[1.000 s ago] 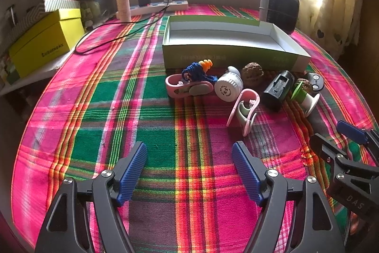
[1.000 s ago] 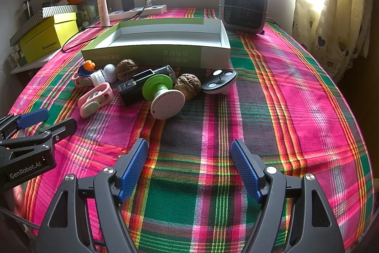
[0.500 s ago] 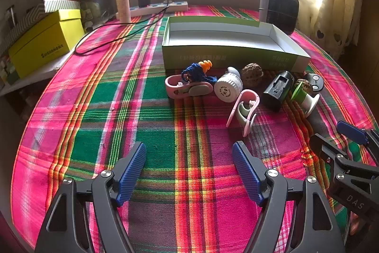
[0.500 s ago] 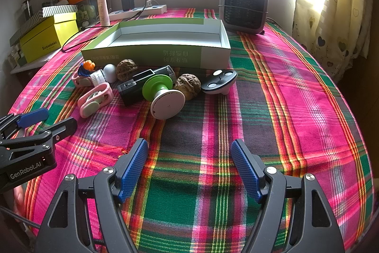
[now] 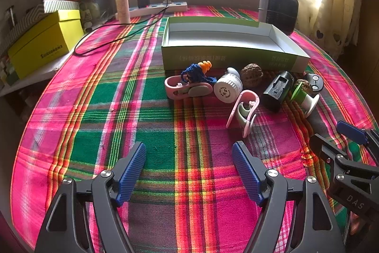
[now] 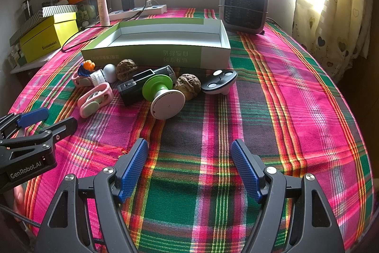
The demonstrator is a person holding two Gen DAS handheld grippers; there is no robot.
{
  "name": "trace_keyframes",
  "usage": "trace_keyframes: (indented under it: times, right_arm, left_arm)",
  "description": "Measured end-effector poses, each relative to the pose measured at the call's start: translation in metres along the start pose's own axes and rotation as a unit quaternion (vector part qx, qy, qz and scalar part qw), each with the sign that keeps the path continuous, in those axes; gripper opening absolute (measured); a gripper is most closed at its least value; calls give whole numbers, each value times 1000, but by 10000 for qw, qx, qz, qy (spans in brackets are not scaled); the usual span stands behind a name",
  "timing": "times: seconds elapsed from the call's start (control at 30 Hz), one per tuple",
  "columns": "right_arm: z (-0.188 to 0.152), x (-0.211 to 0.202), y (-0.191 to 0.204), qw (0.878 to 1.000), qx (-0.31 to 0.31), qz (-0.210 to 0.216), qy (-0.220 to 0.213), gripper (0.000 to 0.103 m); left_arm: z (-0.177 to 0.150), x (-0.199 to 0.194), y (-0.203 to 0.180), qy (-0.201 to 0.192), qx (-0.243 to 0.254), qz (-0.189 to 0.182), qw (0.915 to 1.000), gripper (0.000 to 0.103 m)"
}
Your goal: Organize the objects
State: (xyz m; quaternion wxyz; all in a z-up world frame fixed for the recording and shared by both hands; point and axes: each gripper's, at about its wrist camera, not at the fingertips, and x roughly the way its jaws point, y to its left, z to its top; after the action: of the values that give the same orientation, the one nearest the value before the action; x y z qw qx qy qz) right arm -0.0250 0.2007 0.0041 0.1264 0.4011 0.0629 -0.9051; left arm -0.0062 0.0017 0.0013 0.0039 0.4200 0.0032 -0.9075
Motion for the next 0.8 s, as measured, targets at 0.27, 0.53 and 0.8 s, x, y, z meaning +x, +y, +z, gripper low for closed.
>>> trace_keyframes:
  times: [0.27,0.53,0.8]
  right_arm:
    - [-1,1,1,10000,-4,9,7,73]
    - [4,2,1,9997,-77,177,126,73]
    - [18,4,15,9976,-549,429,33,72]
  left_arm:
    - [2,0,1,-11,81,-116,9999,75]
    - [7,1,11,10,-25,-536,9986,75]
    - [13,3,9,67,120,-910,9958,75]
